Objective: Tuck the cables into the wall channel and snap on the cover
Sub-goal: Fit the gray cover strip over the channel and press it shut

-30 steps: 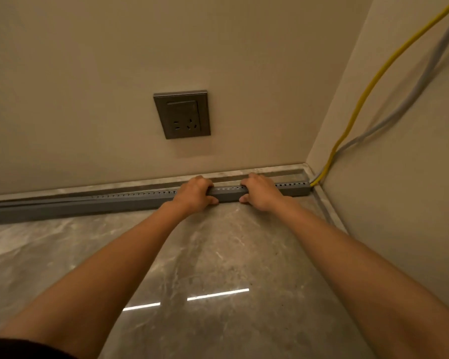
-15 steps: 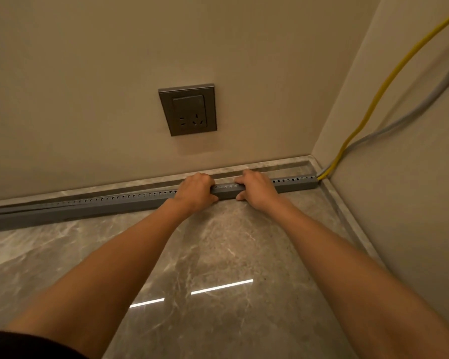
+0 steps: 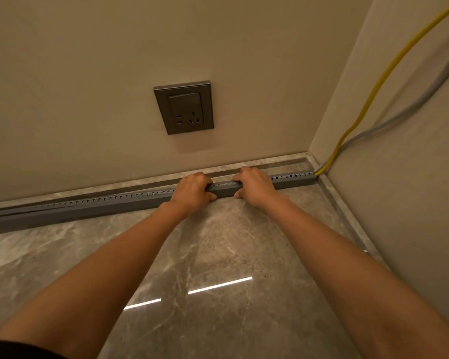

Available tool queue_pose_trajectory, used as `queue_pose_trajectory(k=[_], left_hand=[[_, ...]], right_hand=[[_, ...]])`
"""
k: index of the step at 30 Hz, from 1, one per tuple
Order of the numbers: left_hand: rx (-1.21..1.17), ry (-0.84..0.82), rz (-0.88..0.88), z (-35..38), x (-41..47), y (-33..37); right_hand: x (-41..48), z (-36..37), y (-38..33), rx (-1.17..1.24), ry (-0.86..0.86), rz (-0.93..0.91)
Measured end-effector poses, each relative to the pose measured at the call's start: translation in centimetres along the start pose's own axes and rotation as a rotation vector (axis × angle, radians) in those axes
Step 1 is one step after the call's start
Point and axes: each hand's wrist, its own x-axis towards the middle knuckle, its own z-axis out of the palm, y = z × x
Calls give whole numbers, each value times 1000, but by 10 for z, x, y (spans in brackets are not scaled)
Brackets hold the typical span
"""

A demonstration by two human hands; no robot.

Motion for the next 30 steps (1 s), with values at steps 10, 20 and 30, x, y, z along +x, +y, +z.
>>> queue_pose_trajectory(k=[10,20,30], left_hand=[[-103,-27,-103,-17,-20,-57],[-101,-89,-83,-35,-34,-102],[41,-1,-18,-23,-41,-108]], right_hand=[[4,7,-46,72,-37,-11],[16,24,-99,115,-70,-92],[19,28,-116,121,-68,-45]])
